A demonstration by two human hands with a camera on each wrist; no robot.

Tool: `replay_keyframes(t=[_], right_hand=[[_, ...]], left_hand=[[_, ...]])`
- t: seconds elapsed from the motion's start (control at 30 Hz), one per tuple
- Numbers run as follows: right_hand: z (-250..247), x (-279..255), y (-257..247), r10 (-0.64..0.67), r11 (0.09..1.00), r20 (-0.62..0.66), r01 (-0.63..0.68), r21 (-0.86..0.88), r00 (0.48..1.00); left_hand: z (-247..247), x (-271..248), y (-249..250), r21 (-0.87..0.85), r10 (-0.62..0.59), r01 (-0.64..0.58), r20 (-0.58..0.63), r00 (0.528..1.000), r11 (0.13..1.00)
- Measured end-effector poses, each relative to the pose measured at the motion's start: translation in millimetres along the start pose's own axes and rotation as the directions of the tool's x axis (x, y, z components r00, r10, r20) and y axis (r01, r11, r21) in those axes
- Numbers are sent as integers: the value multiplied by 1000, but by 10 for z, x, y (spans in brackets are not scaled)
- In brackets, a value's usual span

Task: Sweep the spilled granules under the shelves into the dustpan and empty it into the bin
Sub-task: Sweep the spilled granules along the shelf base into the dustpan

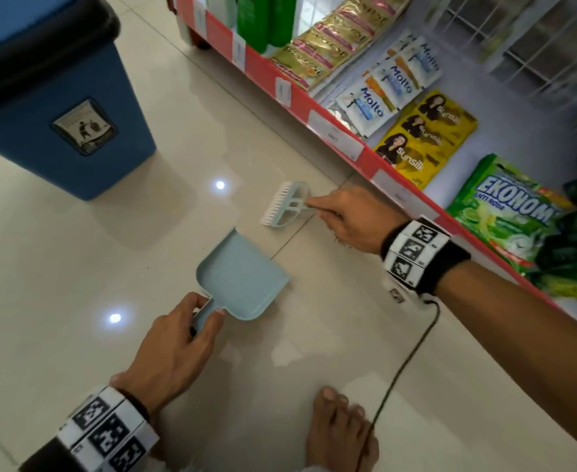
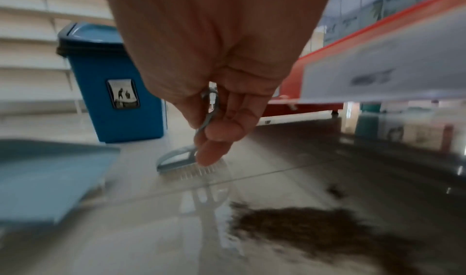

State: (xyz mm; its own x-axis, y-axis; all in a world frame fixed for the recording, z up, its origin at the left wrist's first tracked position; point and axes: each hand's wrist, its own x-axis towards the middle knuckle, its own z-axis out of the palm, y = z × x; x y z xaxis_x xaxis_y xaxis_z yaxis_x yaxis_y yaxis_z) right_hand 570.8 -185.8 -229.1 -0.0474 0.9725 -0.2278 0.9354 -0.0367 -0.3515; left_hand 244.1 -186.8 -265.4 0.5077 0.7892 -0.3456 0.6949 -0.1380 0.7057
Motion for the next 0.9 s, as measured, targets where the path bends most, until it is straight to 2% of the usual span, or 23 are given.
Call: replay_keyframes(t=[0.13, 0.2, 0.27, 0.37, 0.5, 0.57, 0.67, 0.77, 0.9], right_hand=[[-138, -563, 350, 102, 992, 29, -100, -79, 994], [-217, -840, 453, 140, 983, -8, -140, -115, 990], [-275, -998, 485, 173, 981, -87, -180, -78, 981], [-226, -973, 398, 192, 981, -243, -195, 16, 951], [-18, -597, 223, 237, 970, -329, -239, 35, 914], [79, -382, 180, 323, 935, -313, -353, -43, 893], [149, -207, 117, 473, 814, -304, -542, -208, 827], [154, -304, 128, 566, 772, -285, -618, -148, 774], [169, -783, 141, 549, 811, -219, -577, -93, 807]], left_hand=[[42, 110, 34, -28, 10, -9, 17, 1000, 1000], [63, 198, 71, -34, 25, -24, 28, 999, 999], [90, 291, 122, -33, 37, -36, 46, 998, 999], [148, 437, 216, -27, 50, -48, 88, 995, 998], [219, 605, 322, -30, 100, -97, 134, 986, 995], [246, 675, 361, -35, 120, -116, 158, 980, 993], [298, 778, 428, -37, 138, -133, 185, 973, 990], [357, 863, 501, -66, 144, -133, 211, 967, 989], [407, 917, 546, -84, 156, -140, 236, 959, 987]])
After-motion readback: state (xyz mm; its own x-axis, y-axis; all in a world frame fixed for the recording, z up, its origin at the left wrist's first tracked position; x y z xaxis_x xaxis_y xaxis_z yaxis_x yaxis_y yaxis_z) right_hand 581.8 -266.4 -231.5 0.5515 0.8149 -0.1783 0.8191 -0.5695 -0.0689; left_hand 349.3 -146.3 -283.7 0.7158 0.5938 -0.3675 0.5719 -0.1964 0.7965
